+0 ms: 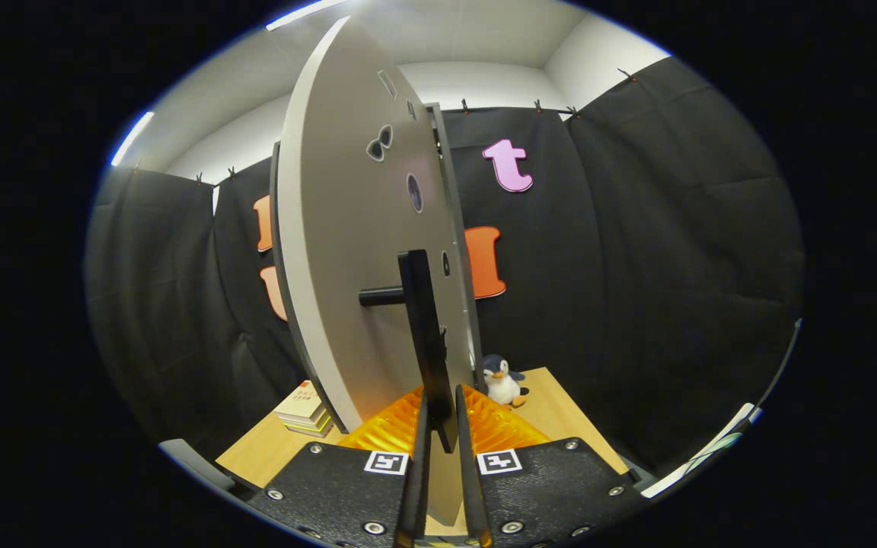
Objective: Open the shoe cabinet door, grab the shoes and put them into the shoe cabinet, then close the shoe cabinet door.
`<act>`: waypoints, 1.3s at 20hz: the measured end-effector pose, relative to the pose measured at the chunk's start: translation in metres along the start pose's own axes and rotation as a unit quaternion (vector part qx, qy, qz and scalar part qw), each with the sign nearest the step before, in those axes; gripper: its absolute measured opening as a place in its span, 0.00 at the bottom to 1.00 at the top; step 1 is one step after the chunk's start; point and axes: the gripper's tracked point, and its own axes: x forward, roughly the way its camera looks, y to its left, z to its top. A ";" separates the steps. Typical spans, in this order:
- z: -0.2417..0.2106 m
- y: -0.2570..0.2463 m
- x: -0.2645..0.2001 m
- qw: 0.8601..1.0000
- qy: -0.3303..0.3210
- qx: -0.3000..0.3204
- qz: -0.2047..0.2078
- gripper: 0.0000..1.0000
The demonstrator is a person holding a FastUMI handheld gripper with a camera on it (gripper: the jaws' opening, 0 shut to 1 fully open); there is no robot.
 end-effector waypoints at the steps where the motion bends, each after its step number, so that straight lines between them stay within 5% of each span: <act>1: 0.002 -0.008 0.000 1.000 -0.003 -0.001 -0.009 0.19; 12: 0.014 -0.062 -0.013 0.999 -0.014 -0.008 -0.045 0.13; 26: 0.034 -0.008 -0.050 0.999 -0.034 -0.011 -0.027 0.13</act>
